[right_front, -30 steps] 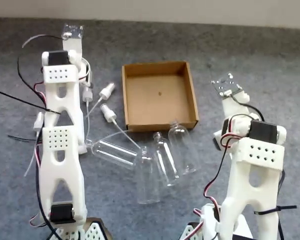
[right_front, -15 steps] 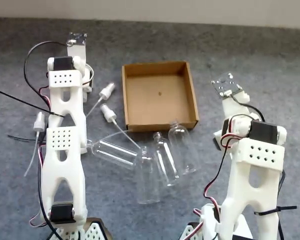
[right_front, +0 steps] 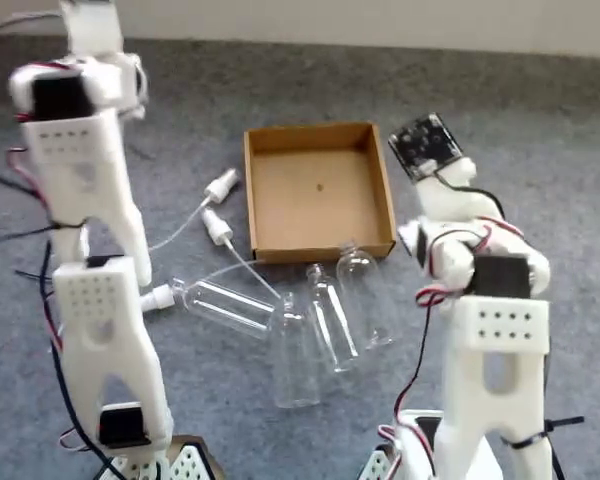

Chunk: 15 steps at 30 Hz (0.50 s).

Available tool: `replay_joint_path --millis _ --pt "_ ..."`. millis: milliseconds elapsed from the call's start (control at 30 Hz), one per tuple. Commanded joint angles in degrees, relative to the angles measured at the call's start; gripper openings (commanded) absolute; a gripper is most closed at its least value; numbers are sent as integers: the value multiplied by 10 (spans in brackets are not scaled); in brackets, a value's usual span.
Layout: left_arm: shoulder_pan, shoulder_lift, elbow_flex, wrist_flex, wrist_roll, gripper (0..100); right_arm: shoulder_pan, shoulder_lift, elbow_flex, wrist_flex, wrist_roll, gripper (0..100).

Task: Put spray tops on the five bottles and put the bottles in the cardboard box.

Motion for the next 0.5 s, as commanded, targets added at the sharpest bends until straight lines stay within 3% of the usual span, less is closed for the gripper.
replay_joint_path --millis 0,100,233,400,467 --pt "-5 -209 -15 10 6 45 -79 -42 -38 -70 -82 4" --pt "-5 -323 29 11 9 45 -164 -54 -27 -103 -132 4" --pt "-5 -507 196 11 52 45 -257 -78 46 -196 -173 4" --pt "35 -753 459 4 61 45 -308 -150 236 -398 -196 4" --pt "64 -829 555 -55 61 45 -320 -189 312 -456 -208 4"
